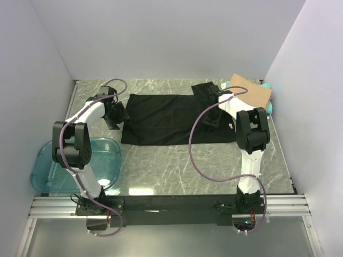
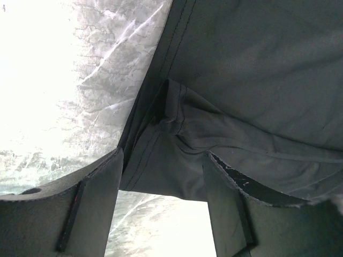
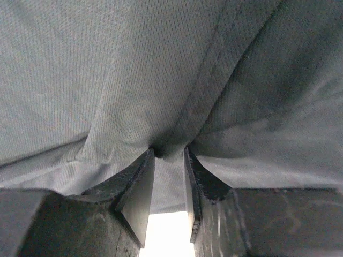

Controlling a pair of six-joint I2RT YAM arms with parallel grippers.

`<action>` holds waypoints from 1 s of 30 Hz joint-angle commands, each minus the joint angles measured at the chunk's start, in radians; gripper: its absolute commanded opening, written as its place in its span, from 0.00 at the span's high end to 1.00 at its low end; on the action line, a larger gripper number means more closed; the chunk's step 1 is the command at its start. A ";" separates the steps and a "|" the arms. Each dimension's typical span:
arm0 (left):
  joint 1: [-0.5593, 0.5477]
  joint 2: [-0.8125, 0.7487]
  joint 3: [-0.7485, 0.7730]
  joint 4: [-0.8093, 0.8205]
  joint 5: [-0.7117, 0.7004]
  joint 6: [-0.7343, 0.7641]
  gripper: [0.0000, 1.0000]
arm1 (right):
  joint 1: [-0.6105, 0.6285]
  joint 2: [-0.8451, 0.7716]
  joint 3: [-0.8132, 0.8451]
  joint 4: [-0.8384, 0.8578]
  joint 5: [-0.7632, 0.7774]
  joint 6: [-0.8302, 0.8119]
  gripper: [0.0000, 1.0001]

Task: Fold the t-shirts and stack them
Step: Fold the tshirt

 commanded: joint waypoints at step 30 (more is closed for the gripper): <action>0.007 0.047 0.067 -0.016 0.024 0.050 0.33 | 0.007 0.063 0.209 -0.087 0.033 0.020 0.91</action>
